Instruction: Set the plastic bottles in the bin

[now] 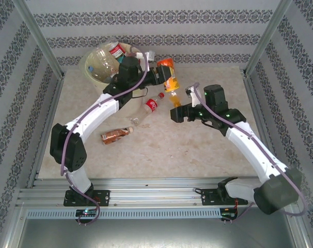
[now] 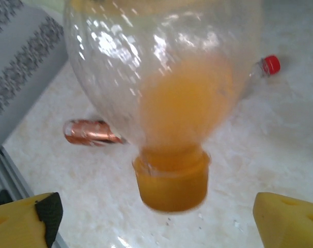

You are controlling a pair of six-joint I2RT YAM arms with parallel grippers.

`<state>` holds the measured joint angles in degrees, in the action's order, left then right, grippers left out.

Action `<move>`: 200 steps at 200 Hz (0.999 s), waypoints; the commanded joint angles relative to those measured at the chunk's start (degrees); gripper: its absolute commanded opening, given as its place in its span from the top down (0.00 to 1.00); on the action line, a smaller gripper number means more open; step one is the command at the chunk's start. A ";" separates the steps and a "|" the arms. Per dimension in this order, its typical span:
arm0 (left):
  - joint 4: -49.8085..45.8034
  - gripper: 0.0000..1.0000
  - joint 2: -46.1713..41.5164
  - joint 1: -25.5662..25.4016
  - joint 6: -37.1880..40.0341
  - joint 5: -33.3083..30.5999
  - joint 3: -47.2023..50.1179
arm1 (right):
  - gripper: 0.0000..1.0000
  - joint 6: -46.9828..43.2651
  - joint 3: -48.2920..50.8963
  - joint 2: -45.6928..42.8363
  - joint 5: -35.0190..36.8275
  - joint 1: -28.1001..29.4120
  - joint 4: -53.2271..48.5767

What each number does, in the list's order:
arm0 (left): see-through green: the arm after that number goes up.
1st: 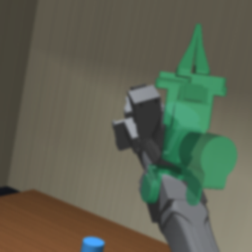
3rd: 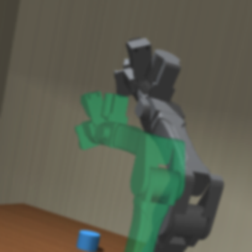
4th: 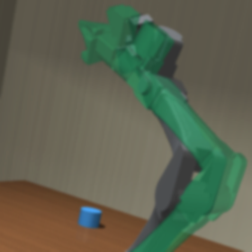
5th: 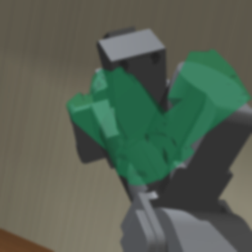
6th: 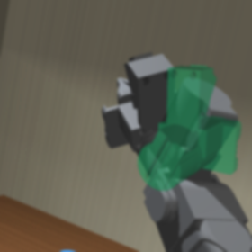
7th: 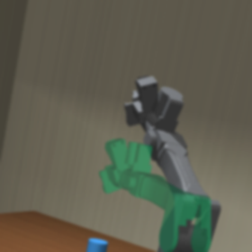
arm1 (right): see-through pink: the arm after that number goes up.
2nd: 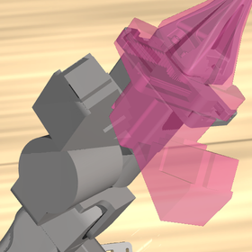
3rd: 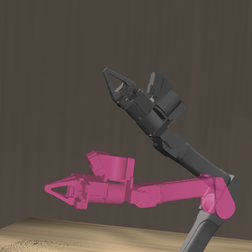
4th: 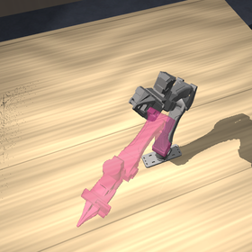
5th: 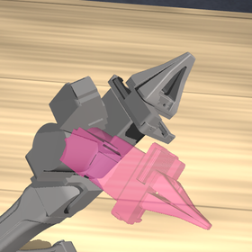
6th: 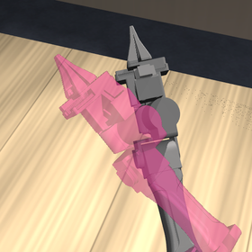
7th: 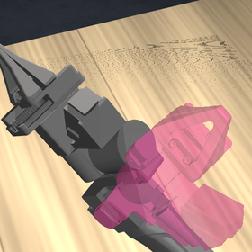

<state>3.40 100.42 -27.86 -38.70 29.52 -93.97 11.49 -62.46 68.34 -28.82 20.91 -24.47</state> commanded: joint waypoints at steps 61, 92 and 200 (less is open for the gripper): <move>-22.67 0.41 -4.84 6.98 19.41 -11.88 -19.94 | 0.02 4.81 -0.08 -10.61 -3.46 -0.07 6.27; -26.52 0.41 -4.82 10.90 23.21 -14.84 -24.32 | 0.02 5.04 -0.51 -11.25 -3.63 -0.08 6.28; -30.53 0.39 0.83 19.68 27.99 -17.47 -28.53 | 0.02 5.29 -0.61 -11.34 -3.00 0.08 6.01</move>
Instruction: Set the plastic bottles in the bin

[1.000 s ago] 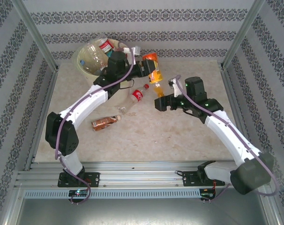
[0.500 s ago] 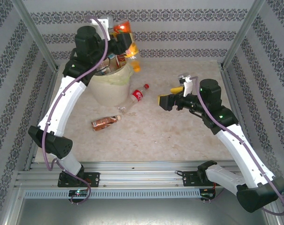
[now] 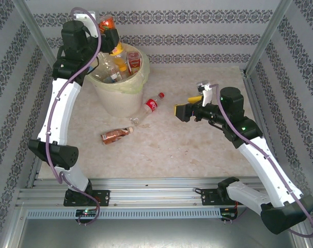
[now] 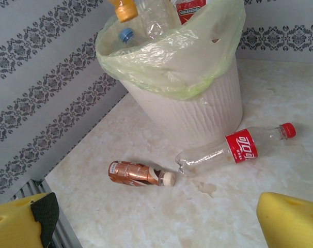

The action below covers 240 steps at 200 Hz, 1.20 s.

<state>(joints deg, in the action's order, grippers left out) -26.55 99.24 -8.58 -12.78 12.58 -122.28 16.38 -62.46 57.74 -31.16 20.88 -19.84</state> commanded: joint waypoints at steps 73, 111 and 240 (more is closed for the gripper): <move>3.52 0.37 6.13 1.23 3.29 -2.65 4.54 | 0.02 -0.63 -0.42 -0.76 1.25 0.12 -0.80; 3.70 0.34 8.36 1.48 1.84 -2.08 4.77 | 0.02 -1.46 -0.69 -0.83 2.15 0.20 -2.01; -2.68 0.12 3.54 1.74 0.24 0.30 3.94 | 0.02 -1.28 -1.00 2.21 7.15 0.19 -3.30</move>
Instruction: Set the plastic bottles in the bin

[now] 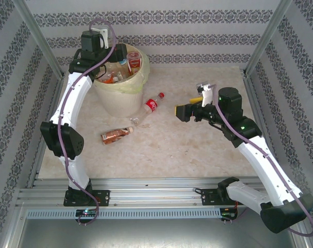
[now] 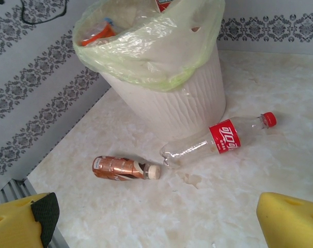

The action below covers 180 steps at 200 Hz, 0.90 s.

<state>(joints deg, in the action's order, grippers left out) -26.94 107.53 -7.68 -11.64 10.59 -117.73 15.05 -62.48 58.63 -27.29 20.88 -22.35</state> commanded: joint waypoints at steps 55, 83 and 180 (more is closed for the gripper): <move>-2.42 0.07 -15.27 0.27 -1.80 10.84 12.00 | 0.02 6.33 -3.23 9.44 7.00 0.06 -0.64; -0.91 0.02 -22.29 -1.67 -1.37 13.64 21.96 | 0.02 11.20 -4.67 15.04 8.01 -0.10 1.82; 4.79 0.00 -38.34 -12.13 -5.21 12.92 50.33 | 0.06 32.76 -11.96 37.58 14.04 -1.17 11.73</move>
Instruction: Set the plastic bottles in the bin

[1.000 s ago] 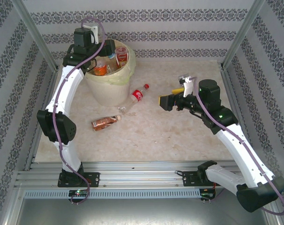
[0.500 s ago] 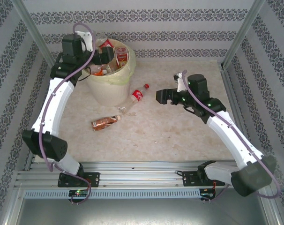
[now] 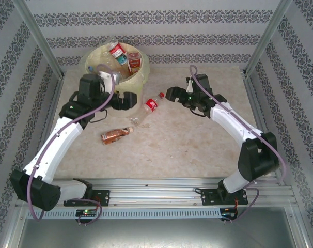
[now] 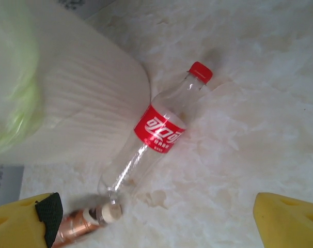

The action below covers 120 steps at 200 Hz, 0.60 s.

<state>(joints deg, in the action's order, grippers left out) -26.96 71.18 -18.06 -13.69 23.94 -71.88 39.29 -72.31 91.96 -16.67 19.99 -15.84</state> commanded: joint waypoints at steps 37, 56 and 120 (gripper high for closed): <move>13.17 0.00 -3.91 -3.99 -8.30 -0.15 12.64 | 0.14 19.00 -4.63 12.50 6.23 -0.31 10.18; 16.38 0.00 -4.29 -4.76 -9.74 -0.50 15.46 | 0.19 24.11 -5.27 16.48 6.78 -0.40 13.71; 21.52 0.00 -3.94 -5.97 -12.56 0.13 19.67 | 0.27 32.76 -11.88 27.40 7.35 -0.05 18.04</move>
<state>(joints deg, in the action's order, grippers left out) -10.76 68.45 -23.11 -24.12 23.57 -53.34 67.18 -80.95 117.08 -11.09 19.99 -1.21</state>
